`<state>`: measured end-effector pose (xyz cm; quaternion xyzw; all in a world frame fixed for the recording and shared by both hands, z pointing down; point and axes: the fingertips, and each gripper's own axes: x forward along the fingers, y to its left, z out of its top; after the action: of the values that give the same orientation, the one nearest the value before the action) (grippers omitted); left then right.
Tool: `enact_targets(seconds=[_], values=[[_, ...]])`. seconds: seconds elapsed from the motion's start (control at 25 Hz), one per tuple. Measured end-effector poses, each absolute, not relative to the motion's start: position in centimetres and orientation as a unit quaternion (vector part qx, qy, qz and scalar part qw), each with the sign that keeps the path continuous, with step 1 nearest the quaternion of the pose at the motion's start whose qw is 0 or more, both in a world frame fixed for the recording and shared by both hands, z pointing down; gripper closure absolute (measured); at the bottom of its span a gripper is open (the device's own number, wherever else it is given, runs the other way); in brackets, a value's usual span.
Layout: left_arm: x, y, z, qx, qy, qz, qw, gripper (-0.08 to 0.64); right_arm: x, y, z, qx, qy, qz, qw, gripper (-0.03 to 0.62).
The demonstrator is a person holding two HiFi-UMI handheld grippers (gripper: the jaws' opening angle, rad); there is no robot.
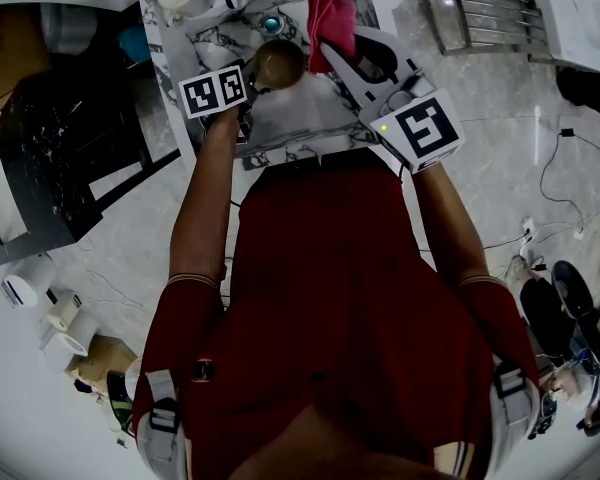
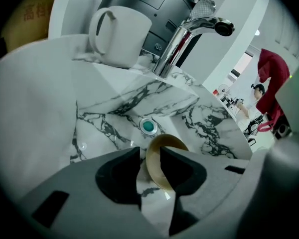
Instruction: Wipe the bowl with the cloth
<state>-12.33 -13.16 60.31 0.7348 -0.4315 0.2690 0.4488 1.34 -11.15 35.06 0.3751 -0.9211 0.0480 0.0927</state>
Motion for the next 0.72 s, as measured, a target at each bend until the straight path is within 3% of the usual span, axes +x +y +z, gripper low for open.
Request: enact_targets(seconds=[0.72], values=[[-12.2,-14.2,49.2,0.807,-0.46,0.167,0.33,0.449,0.4,-10.2,33.4,0.374,-0.924,0.036,0.069,0.535]])
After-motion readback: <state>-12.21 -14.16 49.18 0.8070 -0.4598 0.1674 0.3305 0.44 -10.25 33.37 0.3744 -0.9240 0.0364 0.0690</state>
